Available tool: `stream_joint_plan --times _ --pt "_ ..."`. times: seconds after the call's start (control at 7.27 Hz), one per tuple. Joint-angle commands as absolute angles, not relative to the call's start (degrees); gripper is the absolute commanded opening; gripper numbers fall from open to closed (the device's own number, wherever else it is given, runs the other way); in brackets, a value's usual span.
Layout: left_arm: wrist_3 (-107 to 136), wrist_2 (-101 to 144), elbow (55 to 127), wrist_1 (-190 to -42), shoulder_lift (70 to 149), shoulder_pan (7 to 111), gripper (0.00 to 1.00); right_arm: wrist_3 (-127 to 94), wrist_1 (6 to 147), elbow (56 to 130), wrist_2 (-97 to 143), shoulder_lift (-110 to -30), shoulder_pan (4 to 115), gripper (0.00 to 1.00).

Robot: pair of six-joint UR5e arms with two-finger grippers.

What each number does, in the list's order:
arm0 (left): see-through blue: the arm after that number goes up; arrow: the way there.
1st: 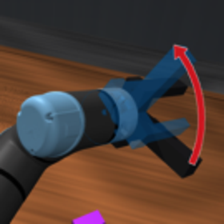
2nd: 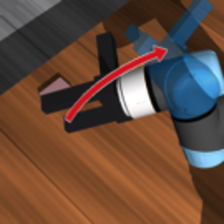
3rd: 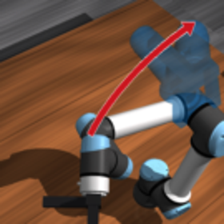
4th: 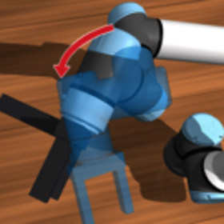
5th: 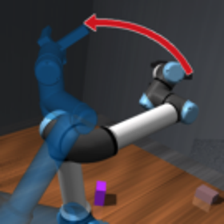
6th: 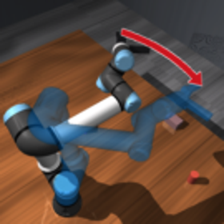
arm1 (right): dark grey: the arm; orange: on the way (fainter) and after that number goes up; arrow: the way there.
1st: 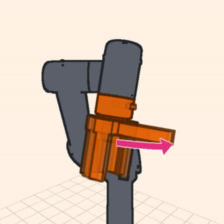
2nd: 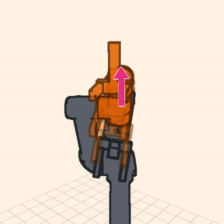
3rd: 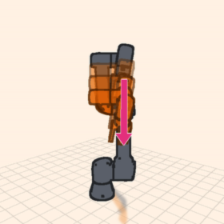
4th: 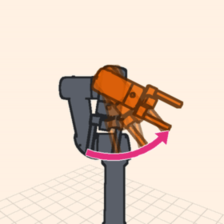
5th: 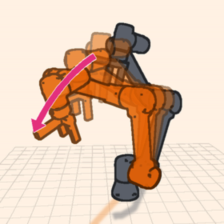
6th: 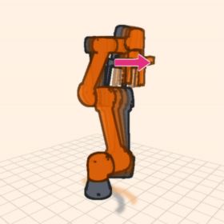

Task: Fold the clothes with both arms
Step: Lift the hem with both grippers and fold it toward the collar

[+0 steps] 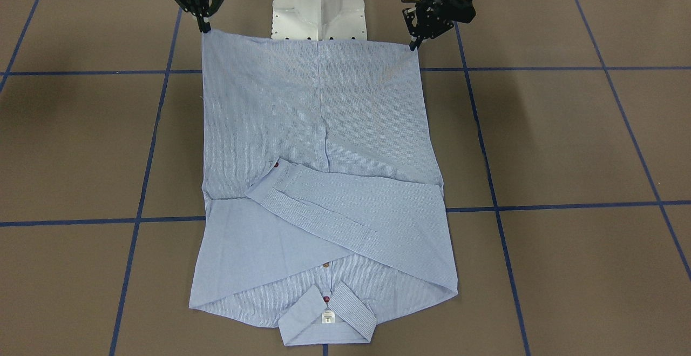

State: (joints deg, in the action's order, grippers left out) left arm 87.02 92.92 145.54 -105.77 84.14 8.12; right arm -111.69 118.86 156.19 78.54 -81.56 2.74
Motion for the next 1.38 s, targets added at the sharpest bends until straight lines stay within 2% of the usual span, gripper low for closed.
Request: stream_joint_plan --times 0.0,0.28,0.41,0.69,0.96,1.24 --pt "86.92 100.18 155.30 -92.86 87.77 11.31 0.00 -111.19 128.56 157.33 81.21 -72.62 7.01 0.00" --pt "80.55 100.11 145.87 -91.93 97.16 17.19 0.00 -105.51 128.85 155.66 82.08 -68.93 13.50 0.00" --pt "75.64 100.11 139.63 -91.76 102.25 22.19 0.00 -103.29 128.85 152.00 82.18 -66.64 16.84 0.00" --pt "69.11 100.11 126.19 -91.76 111.67 30.99 0.00 -93.38 124.75 140.86 82.09 -63.29 26.14 0.00" --pt "63.39 100.19 119.20 -92.11 116.18 36.88 0.00 -90.98 110.11 127.16 83.14 -63.19 31.18 0.00" --pt "61.35 100.11 111.59 -93.24 121.00 39.46 0.00 -87.56 103.39 117.57 83.06 -59.53 34.61 0.00"
